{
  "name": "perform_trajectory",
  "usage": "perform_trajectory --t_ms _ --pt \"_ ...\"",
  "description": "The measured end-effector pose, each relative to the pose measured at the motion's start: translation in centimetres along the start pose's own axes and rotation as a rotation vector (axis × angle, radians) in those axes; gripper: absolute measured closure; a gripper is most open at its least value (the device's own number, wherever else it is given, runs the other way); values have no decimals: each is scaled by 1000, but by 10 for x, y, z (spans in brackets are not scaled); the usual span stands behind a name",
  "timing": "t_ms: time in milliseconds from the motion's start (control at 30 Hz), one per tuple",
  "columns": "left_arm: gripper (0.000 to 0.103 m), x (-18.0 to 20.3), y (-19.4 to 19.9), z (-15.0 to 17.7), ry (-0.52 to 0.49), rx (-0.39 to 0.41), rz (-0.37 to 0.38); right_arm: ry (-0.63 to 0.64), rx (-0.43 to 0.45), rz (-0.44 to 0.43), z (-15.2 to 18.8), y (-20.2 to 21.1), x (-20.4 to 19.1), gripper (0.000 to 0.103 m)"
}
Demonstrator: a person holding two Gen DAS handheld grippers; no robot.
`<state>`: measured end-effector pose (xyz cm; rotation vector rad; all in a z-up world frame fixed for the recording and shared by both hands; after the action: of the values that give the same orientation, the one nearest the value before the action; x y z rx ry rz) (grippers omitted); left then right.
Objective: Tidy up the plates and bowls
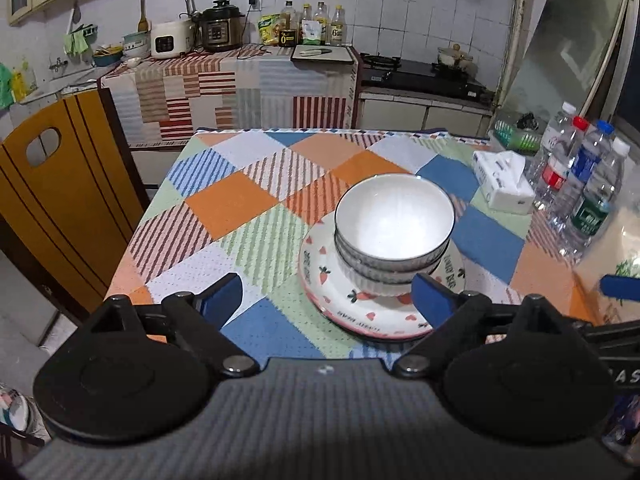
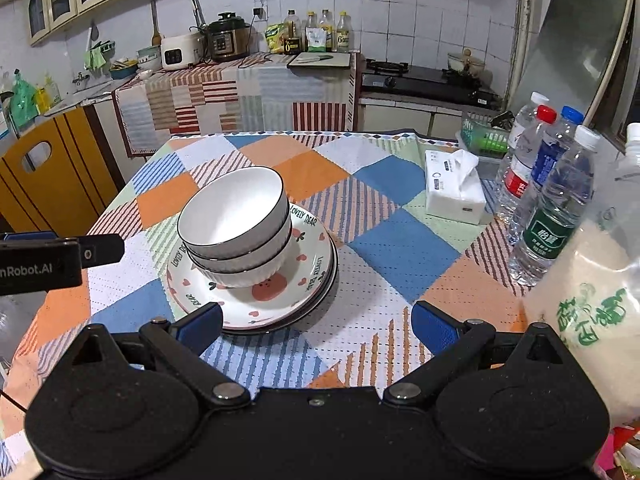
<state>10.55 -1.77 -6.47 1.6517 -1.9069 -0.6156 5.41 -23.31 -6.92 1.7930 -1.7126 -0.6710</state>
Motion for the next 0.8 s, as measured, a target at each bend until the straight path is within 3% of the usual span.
perform_trajectory --t_ms 800 --pt "7 1 12 25 -43 72 -60 -28 81 87 12 18 0 1"
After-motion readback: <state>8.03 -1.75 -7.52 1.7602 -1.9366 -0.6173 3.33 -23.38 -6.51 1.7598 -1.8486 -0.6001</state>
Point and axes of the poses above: each gripper's, at about its wrist camera, not at the fingertips, and y roughly against the way its jaws point, x to its right, z to its underside, the point moved 5 cm from there along -y, roughly the way its jaws point, and after that the axes turned 2 degrees about y, right-handed, at the moved point
